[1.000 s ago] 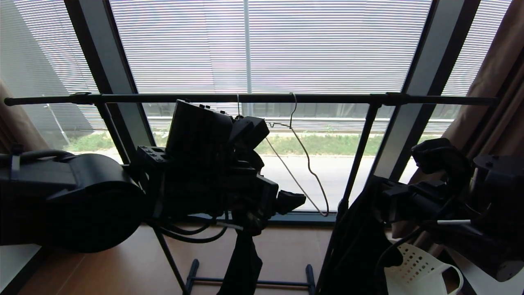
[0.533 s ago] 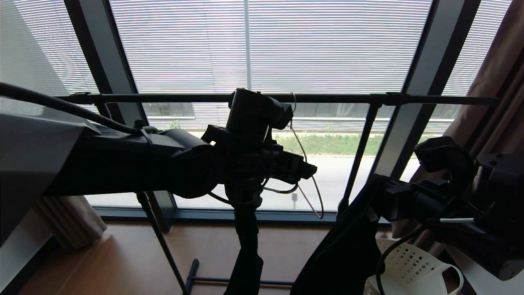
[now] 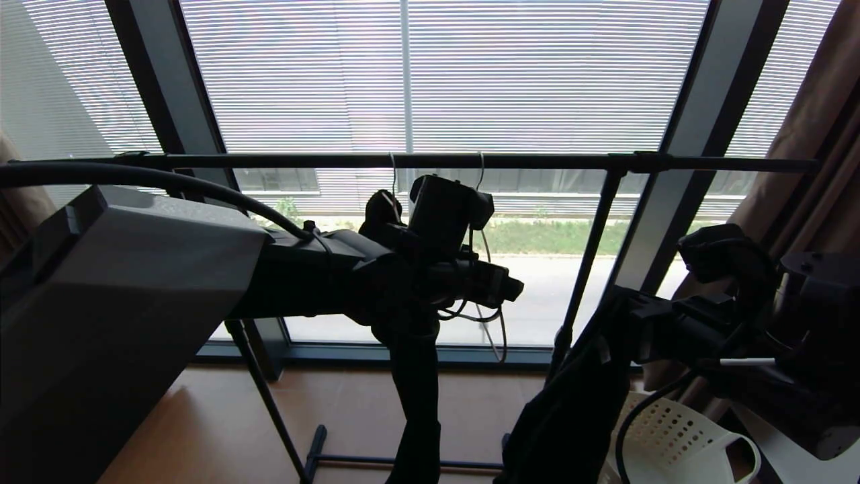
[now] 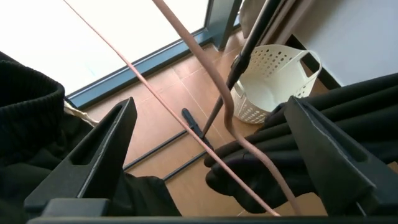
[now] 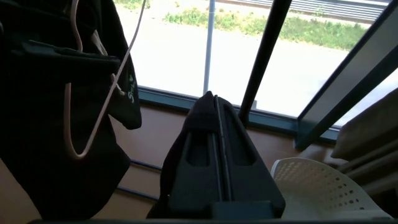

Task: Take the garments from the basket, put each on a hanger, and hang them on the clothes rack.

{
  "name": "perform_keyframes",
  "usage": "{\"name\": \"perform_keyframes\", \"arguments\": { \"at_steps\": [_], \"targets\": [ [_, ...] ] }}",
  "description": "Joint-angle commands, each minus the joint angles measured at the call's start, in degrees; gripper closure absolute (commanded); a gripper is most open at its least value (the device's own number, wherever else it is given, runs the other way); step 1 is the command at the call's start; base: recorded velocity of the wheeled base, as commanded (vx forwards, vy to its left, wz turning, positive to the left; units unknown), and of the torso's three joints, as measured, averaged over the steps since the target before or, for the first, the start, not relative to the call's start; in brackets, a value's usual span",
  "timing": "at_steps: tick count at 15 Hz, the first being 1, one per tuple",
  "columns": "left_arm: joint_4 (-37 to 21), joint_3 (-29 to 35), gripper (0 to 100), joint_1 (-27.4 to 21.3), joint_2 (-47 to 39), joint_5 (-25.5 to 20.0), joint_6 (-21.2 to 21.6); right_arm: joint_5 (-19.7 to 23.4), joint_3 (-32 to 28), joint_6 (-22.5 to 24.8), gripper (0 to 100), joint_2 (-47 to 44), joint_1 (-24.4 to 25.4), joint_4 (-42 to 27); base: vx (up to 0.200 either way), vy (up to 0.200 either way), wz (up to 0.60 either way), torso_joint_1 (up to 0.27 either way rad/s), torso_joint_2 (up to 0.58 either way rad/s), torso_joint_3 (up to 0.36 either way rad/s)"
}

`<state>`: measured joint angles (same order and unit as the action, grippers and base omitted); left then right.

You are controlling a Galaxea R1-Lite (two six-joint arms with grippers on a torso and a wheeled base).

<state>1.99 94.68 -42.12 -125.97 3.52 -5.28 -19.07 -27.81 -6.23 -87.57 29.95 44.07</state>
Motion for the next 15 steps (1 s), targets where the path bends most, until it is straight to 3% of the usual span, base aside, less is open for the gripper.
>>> {"name": "perform_keyframes", "arguments": {
  "at_steps": [1,6,15],
  "targets": [
    [0.0,-0.1,0,0.1,-0.7,1.7,0.0,0.0,0.0,0.0,100,-0.1,0.0,0.1,0.0,0.0,0.0,0.0,0.0,0.0],
    [0.2,0.2,0,0.5,-0.4,6.8,-0.2,0.0,0.2,0.0,100,-0.1,0.0,0.1,0.0,0.0,0.0,0.0,0.0,0.0],
    [0.4,0.5,0,0.5,-1.0,7.3,-0.2,0.0,0.3,-0.2,100,-0.3,0.1,0.1,0.0,0.0,0.0,0.0,0.0,0.0]
  ]
}}
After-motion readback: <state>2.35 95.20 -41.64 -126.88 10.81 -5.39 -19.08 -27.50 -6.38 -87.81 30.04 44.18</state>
